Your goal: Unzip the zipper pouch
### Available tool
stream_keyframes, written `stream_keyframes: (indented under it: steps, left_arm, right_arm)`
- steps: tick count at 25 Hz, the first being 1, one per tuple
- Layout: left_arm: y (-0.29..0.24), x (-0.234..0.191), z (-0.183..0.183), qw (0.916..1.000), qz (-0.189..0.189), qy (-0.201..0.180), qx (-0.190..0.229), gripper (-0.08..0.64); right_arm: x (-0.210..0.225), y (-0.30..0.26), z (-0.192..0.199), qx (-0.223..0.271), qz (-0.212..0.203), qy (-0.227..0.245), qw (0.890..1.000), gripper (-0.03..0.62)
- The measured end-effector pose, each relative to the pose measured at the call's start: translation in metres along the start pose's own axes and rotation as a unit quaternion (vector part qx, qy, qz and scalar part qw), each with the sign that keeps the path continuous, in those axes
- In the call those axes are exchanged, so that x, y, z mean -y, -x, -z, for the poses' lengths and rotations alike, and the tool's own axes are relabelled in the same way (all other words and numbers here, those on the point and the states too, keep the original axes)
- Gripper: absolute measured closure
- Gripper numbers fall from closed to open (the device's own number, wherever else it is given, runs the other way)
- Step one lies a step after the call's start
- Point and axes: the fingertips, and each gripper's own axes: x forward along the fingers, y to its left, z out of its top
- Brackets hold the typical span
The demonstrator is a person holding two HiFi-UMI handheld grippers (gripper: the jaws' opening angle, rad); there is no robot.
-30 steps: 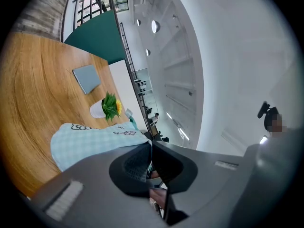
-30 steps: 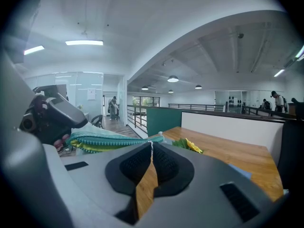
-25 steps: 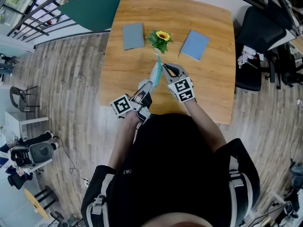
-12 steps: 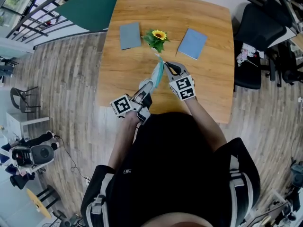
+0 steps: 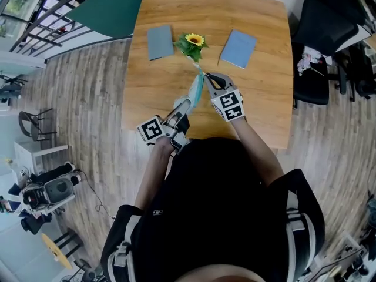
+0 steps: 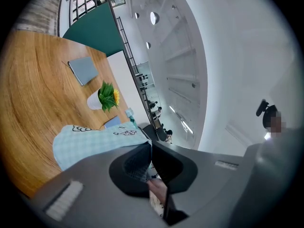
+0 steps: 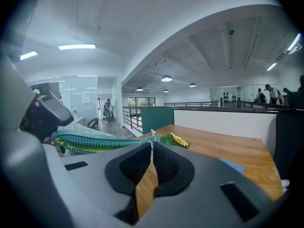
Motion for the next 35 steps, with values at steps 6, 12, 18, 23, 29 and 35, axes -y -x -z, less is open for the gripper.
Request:
stream_keyframes:
  steps: [6,12,18,23,29,35]
  left_arm:
    - [-0.007,0.002,0.007,0.9999,-0.009,-0.004,-0.009,0.557]
    - [-0.011,0.003,0.011,0.9999,-0.009,-0.009,-0.012,0.556]
    - [-0.008,0.002,0.015,0.9997,-0.008,-0.011,-0.023,0.557]
    - [-0.006,0.0,0.017,0.9997,-0.007,-0.007,-0.021,0.557]
    - [-0.002,0.001,0.018,0.9996,-0.007,-0.009,-0.024,0.557]
    - [-0.003,-0.001,0.019,0.9996,-0.009,-0.011,-0.026,0.557]
  right_arm:
    - [0.006,0.003,0.005,0.005,0.001,-0.01,1.0,0.574]
    - [0.011,0.005,0.006,0.011,-0.003,-0.041,0.999,0.572]
    - [0.028,0.007,0.012,0.007,0.018,-0.071,0.997,0.577]
    - [0.029,0.009,0.014,0.002,0.019,-0.06,0.998,0.577]
    - [0.032,0.009,0.015,0.0,0.027,-0.065,0.998,0.574]
    - [0.034,0.01,0.018,-0.002,0.029,-0.071,0.997,0.572]
